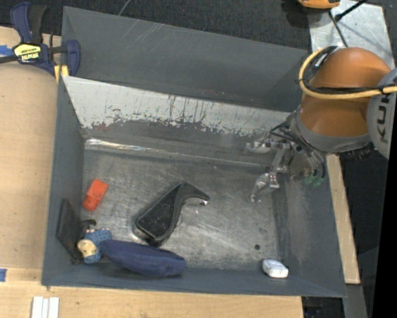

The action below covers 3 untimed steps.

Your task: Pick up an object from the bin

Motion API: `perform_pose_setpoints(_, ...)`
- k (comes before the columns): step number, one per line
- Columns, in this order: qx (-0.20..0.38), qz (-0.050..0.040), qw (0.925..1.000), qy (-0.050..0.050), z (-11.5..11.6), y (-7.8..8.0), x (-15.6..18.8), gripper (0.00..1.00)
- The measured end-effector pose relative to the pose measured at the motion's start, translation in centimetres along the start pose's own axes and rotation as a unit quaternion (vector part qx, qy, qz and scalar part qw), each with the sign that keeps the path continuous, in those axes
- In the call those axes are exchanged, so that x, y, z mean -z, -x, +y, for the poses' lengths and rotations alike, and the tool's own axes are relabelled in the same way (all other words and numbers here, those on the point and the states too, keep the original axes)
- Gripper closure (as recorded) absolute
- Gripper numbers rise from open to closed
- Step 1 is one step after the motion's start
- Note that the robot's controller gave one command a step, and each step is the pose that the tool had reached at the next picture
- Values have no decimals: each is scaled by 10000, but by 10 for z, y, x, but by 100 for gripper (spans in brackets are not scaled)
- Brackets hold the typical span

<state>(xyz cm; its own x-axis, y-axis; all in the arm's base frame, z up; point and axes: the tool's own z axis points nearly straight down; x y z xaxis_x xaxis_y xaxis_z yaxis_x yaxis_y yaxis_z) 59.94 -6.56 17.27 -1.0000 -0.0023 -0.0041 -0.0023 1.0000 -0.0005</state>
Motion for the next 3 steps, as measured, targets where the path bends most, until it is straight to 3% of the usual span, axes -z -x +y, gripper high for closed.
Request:
perform_pose_setpoints(1,596,29,9982,20,70,-2,-55,0)
perform_pose_setpoints(2,719,-20,9974,-8,89,1,-99,0)
perform_pose_setpoints(3,413,-49,9991,-10,110,-6,-97,0)
